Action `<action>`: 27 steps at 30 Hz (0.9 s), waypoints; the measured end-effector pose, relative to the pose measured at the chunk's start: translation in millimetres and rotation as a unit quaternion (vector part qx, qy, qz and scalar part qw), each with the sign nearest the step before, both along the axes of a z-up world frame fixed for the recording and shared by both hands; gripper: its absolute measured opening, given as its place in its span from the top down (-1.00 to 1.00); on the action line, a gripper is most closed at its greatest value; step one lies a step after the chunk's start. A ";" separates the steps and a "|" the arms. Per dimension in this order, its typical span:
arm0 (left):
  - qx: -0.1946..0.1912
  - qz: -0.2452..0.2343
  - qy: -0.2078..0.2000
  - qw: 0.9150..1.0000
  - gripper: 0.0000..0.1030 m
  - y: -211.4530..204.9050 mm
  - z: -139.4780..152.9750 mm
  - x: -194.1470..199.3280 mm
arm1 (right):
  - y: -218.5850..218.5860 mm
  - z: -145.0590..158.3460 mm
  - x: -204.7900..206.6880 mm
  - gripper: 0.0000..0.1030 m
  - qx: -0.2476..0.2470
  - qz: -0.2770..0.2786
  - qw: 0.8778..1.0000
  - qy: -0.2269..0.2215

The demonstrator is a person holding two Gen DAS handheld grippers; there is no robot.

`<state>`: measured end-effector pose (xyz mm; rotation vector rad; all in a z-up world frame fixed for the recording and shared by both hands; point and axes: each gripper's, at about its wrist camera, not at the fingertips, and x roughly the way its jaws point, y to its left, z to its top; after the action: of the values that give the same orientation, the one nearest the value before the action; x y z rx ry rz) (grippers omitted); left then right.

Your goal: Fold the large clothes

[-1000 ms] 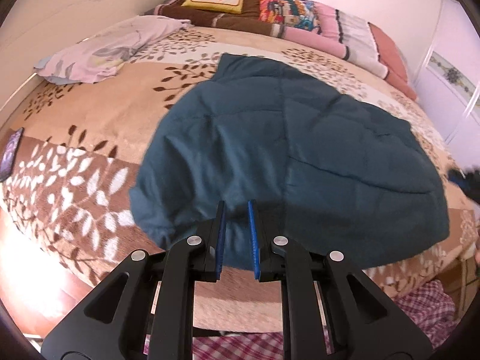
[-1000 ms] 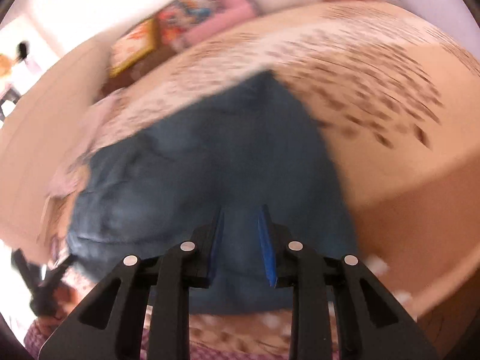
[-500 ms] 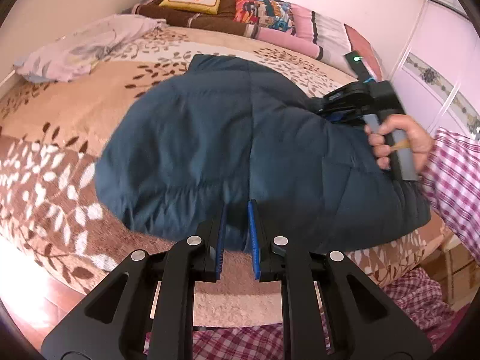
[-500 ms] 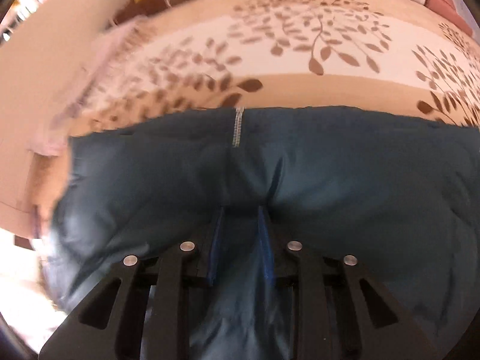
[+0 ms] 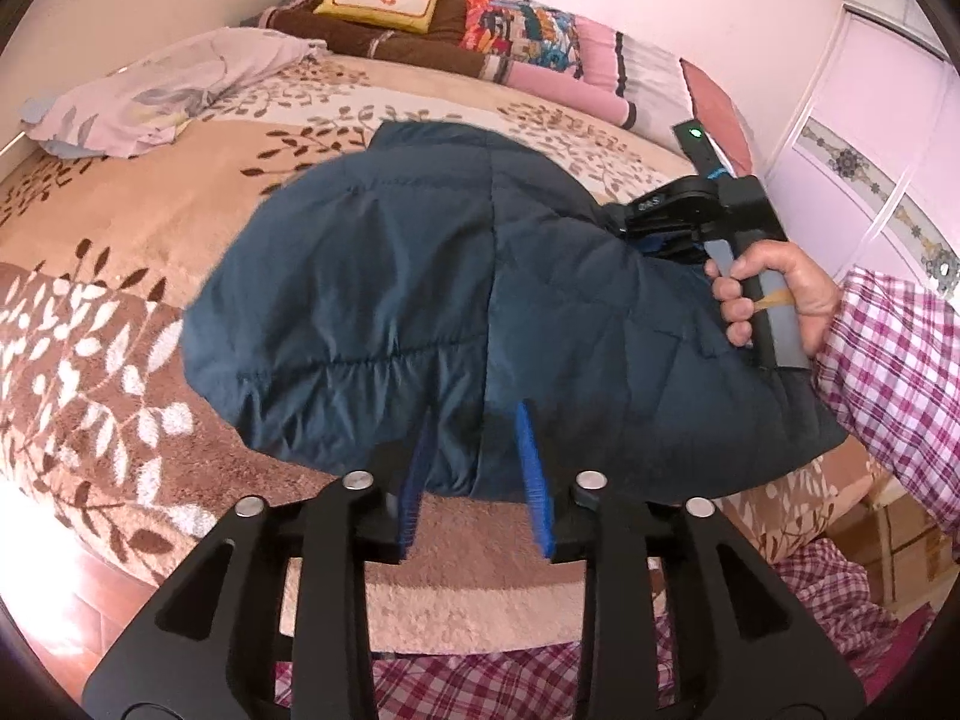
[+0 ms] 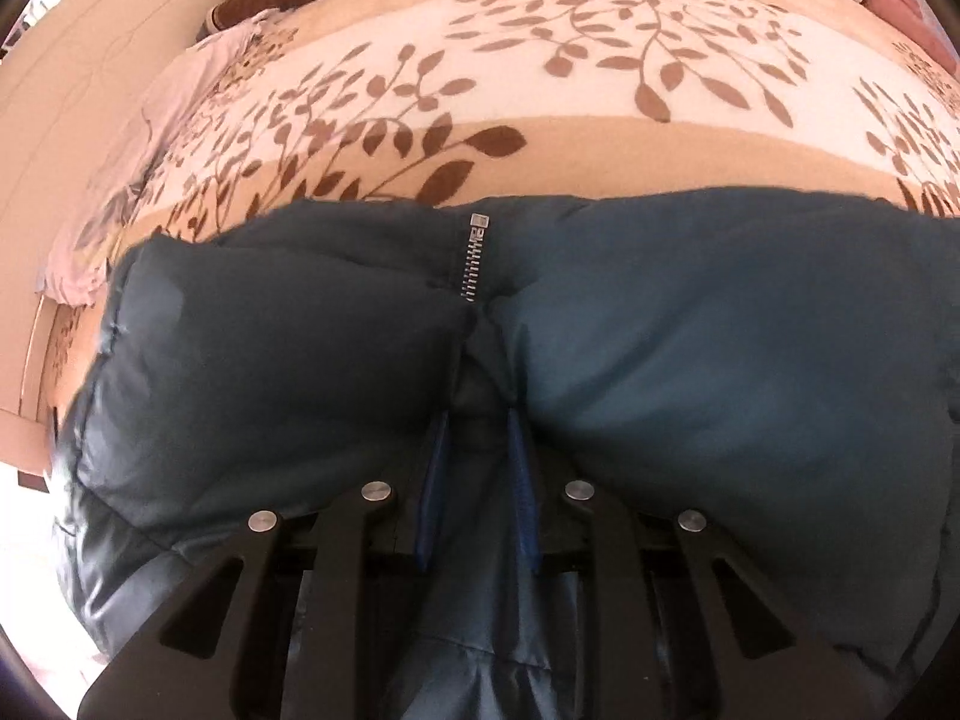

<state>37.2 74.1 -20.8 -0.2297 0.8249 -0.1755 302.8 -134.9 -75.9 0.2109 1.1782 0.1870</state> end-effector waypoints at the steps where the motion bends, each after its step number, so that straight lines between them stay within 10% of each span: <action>1: 0.000 0.003 -0.003 1.000 0.33 0.9 1.3 -2.0 | -2.2 4.6 -3.2 0.58 0.007 -0.003 1.000 -0.004; 10: -0.017 0.031 0.002 0.999 0.08 10.1 1.5 -10.7 | -3.2 29.1 -103.6 0.83 0.026 0.040 0.999 -0.018; 27: -0.046 0.102 0.035 0.993 -0.48 38.0 -7.3 -27.1 | 17.1 -9.3 -94.6 1.00 -0.035 0.040 0.999 -0.004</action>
<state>10.1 112.1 -28.1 -0.4077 0.8585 -0.0128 208.2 -117.8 -85.3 0.1009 1.1846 0.2164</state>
